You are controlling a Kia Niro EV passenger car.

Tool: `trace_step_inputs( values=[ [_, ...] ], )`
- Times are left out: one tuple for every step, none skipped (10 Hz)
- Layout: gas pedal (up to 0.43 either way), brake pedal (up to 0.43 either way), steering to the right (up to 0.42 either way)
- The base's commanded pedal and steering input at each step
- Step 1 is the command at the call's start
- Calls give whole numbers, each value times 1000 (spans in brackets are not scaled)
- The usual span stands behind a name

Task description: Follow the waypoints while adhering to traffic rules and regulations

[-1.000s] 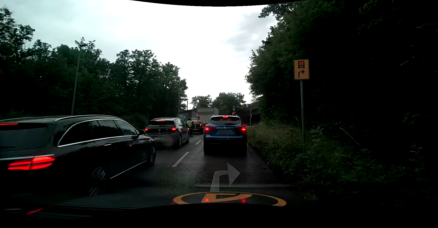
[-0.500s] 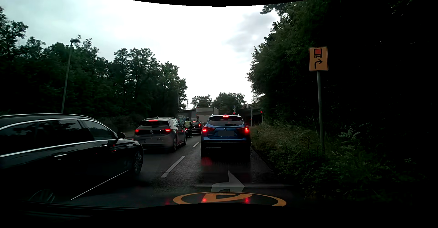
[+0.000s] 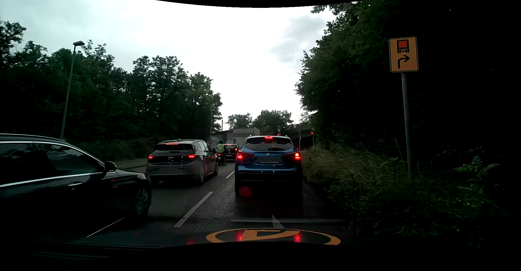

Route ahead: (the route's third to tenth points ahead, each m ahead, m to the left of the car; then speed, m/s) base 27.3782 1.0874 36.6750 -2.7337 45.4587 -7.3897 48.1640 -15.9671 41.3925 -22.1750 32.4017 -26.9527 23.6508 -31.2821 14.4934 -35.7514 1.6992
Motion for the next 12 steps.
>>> trace_step_inputs(
  values=[
    [0, 0, -4],
    [0, 0, -4],
    [0, 0, -4],
    [0, 37, -4],
    [0, 67, -4],
    [0, 91, -4],
    [0, 104, -4],
    [0, 110, -4],
    [0, 116, -4],
    [0, 122, -4],
    [0, 128, -4],
    [0, 134, -4]
  ],
)
